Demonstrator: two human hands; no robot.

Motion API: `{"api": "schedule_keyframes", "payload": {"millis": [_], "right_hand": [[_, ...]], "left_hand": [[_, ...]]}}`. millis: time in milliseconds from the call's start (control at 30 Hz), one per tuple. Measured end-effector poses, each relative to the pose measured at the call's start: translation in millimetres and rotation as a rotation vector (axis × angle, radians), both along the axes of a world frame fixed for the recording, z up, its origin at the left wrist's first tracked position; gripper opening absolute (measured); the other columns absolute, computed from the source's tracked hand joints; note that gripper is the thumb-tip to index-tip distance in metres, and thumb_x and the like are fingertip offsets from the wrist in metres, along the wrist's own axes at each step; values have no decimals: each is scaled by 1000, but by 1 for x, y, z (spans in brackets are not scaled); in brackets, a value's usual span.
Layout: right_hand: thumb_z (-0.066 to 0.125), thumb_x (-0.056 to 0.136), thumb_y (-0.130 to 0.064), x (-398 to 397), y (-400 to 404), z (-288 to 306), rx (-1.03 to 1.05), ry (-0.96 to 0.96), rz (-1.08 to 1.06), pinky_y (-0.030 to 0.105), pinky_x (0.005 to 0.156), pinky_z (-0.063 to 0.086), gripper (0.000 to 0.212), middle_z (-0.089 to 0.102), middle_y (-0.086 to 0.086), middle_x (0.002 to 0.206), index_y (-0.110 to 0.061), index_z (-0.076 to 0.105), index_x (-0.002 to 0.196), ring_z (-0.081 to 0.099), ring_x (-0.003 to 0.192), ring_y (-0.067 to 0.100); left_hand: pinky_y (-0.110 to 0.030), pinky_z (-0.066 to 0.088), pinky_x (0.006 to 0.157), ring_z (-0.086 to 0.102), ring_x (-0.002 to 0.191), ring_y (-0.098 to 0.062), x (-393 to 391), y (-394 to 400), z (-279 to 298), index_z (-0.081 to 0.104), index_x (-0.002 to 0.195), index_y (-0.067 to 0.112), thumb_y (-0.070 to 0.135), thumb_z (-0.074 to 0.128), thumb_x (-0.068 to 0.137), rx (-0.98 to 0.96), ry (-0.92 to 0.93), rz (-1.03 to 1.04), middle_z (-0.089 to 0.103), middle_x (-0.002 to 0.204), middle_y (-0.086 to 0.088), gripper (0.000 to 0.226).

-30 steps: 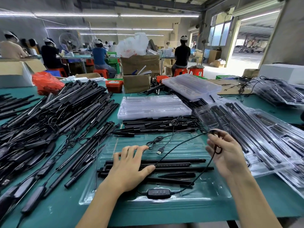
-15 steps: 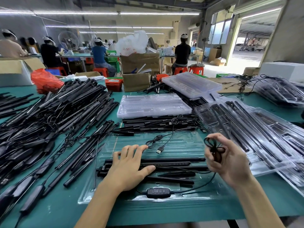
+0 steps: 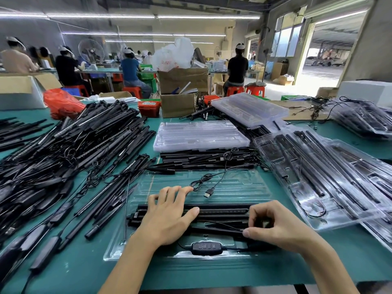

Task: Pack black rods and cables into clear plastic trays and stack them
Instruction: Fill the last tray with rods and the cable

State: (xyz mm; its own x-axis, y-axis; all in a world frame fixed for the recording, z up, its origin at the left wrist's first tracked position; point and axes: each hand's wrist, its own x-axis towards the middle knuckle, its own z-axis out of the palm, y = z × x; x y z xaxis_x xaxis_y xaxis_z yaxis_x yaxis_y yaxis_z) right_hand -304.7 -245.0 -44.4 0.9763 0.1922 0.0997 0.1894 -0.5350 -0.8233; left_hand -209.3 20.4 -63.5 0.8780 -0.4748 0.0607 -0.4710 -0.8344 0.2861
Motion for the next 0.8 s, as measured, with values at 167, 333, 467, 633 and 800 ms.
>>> {"api": "schedule_keyframes", "payload": {"millis": [167, 333, 467, 633, 800], "right_hand": [[87, 72, -38, -6, -5, -6, -10, -86, -39, 17, 57, 35, 24, 54, -9, 68, -28, 70, 59, 44, 57, 1], [88, 75, -21, -6, -3, -8, -38, -108, -93, 20, 61, 38, 20, 53, -1, 69, -29, 72, 85, 46, 62, 3], [91, 69, -23, -9, -4, -9, -8, -163, -162, 22, 57, 38, 33, 57, 6, 65, -24, 59, 72, 45, 58, 6], [90, 67, -32, -10, -6, -12, -86, -176, -169, 18, 55, 36, 40, 58, -2, 64, -11, 57, 59, 45, 56, 3], [88, 71, -33, -11, -8, -14, -107, -182, -136, 21, 58, 38, 33, 55, -4, 76, -20, 62, 58, 47, 62, 7]], "left_hand": [[-41, 4, 117, 4, 145, -9, 0, 0, 0, 11, 151, 42, 61, 28, 99, 41, -9, 1, 18, 155, 15, 58], [-42, 5, 116, 5, 146, -11, 1, 0, -1, 11, 152, 41, 62, 28, 100, 48, -21, 4, 18, 154, 15, 59], [-41, 6, 114, 5, 144, -10, 1, -1, -1, 11, 151, 41, 62, 28, 100, 49, -26, 0, 19, 154, 15, 58], [-42, 7, 115, 5, 145, -11, 1, -1, -2, 11, 151, 41, 63, 27, 99, 57, -25, 1, 19, 154, 14, 58], [-41, 6, 115, 5, 144, -9, 1, -1, -2, 11, 151, 41, 62, 28, 99, 50, -25, 1, 19, 154, 14, 58]]}}
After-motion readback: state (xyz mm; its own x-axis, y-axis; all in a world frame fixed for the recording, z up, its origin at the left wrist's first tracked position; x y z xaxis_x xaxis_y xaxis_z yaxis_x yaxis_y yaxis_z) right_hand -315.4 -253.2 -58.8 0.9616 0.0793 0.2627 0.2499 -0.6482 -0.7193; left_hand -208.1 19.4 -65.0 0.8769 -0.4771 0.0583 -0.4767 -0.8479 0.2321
